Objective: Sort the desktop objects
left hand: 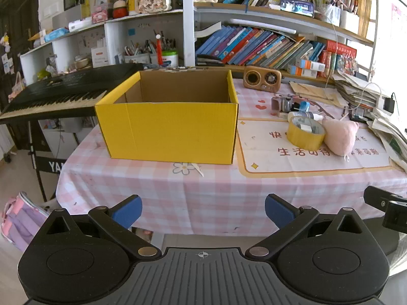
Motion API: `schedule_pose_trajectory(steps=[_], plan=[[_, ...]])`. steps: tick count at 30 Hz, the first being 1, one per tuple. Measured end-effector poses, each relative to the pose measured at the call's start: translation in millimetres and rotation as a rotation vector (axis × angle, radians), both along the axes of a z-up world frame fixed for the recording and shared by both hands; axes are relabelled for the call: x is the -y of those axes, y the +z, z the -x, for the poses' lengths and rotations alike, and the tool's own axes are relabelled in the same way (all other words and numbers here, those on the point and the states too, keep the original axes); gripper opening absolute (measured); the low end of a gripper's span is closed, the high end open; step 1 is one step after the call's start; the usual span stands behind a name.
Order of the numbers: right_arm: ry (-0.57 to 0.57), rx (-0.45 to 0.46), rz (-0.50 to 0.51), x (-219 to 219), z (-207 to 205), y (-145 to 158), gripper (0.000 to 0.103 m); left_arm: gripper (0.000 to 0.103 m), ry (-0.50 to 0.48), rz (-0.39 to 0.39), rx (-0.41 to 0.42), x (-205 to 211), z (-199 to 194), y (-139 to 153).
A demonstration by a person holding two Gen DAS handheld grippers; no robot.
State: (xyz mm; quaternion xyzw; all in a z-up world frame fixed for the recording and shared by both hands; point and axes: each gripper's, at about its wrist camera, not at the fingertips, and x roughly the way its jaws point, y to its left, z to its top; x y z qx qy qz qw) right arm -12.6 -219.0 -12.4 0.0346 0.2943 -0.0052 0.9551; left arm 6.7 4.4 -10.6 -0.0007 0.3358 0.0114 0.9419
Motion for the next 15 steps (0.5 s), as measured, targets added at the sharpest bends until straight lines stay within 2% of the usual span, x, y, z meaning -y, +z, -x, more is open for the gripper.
schedule_pose_trajectory(steps=[15], plan=[[-0.010,-0.008,-0.002,3.8,-2.7,-0.4,0.103,0.103,-0.006,0.003,-0.011,3.0,-6.0,-0.6]])
